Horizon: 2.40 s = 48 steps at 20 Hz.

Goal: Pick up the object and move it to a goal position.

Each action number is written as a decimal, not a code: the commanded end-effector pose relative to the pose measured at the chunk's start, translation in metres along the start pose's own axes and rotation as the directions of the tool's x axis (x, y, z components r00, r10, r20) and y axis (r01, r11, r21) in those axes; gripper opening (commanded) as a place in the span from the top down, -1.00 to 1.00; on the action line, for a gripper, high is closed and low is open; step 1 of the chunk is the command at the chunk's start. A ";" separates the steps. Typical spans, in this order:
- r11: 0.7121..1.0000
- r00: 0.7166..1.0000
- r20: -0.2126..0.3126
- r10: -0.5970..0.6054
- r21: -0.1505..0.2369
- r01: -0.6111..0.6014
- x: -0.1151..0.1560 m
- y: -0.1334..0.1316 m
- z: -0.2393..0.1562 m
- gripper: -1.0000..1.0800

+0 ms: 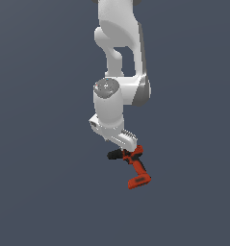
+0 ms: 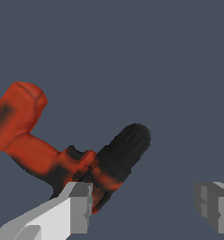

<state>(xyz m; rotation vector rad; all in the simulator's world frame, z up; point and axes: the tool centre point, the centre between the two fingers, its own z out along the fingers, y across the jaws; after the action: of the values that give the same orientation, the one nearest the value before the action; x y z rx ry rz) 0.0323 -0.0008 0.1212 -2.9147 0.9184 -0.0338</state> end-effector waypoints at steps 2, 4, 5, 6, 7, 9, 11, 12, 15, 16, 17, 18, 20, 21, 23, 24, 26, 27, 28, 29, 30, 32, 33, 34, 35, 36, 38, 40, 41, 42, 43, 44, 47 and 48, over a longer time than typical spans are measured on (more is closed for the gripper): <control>0.993 0.993 0.006 0.119 0.010 -0.119 0.003 0.000 0.012 -0.62; 0.983 0.983 0.010 0.185 0.015 -0.185 0.004 0.000 0.019 -0.62; 0.976 0.976 0.012 0.218 0.017 -0.218 0.005 0.001 0.022 -0.62; 0.968 0.968 0.014 0.250 0.018 -0.250 0.006 0.001 0.026 -0.62; 0.959 0.959 0.016 0.283 0.020 -0.283 0.007 0.001 0.029 -0.62; 0.938 0.939 0.020 0.344 0.023 -0.345 0.008 0.002 0.036 -0.62; 0.917 0.917 0.024 0.398 0.025 -0.399 0.009 0.002 0.042 -0.62; 0.906 0.906 0.026 0.422 0.026 -0.423 0.010 0.003 0.044 -0.62; 0.874 0.874 0.030 0.484 0.028 -0.485 0.012 0.004 0.052 -0.62; 0.864 0.865 0.032 0.501 0.028 -0.502 0.012 0.004 0.054 -0.62; 0.855 0.855 0.033 0.517 0.028 -0.518 0.012 0.004 0.055 -0.62; 0.846 0.847 0.034 0.531 0.029 -0.532 0.013 0.004 0.057 -0.62; 0.832 0.832 0.035 0.554 0.029 -0.555 0.013 0.005 0.060 -0.62; 0.825 0.826 0.036 0.563 0.029 -0.564 0.014 0.005 0.061 -0.62; 0.815 0.816 0.037 0.577 0.029 -0.578 0.014 0.005 0.063 -0.62; 0.812 0.812 0.037 0.582 0.029 -0.583 0.014 0.005 0.063 -0.62; 0.808 0.808 0.038 0.588 0.029 -0.589 0.014 0.005 0.064 -0.62; 0.807 0.808 0.038 0.588 0.029 -0.589 0.014 0.005 0.064 -0.62; 0.811 0.811 0.038 0.584 0.029 -0.585 0.014 0.006 0.064 -0.62; 0.811 0.811 0.038 0.584 0.029 -0.585 0.014 0.005 0.064 -0.62; 0.811 0.811 0.038 0.584 0.029 -0.585 0.014 0.005 0.065 -0.62; 0.810 0.810 0.038 0.585 0.029 -0.586 0.014 0.005 0.070 -0.62; 0.810 0.810 0.038 0.585 0.029 -0.586 0.014 0.005 0.073 -0.62; 0.809 0.810 0.038 0.586 0.029 -0.587 0.014 0.005 0.077 -0.62; 0.809 0.809 0.038 0.587 0.029 -0.588 0.014 0.005 0.081 -0.62; 0.808 0.809 0.038 0.587 0.029 -0.588 0.014 0.005 0.085 -0.62; 0.807 0.808 0.038 0.588 0.029 -0.589 0.013 0.005 0.091 -0.62; 0.807 0.808 0.038 0.589 0.029 -0.590 0.013 0.005 0.094 -0.62; 0.807 0.808 0.038 0.589 0.029 -0.590 0.013 0.005 0.094 -0.62; 0.807 0.808 0.038 0.589 0.029 -0.590 0.013 0.005 0.094 1.00; 0.807 0.808 0.038 0.589 0.029 -0.590 0.013 0.005 0.094 1.00; 0.807 0.808 0.038 0.589 0.029 -0.590 0.013 0.005 0.094 1.00; 0.807 0.808 0.038 0.589 0.029 -0.590 0.013 0.005 0.094 1.00; 0.807 0.808 0.038 0.589 0.029 -0.590 0.013 0.005 0.094 1.00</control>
<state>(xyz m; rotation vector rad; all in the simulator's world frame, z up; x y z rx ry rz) 0.0454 -0.0049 0.0280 -2.4468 1.7470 0.0272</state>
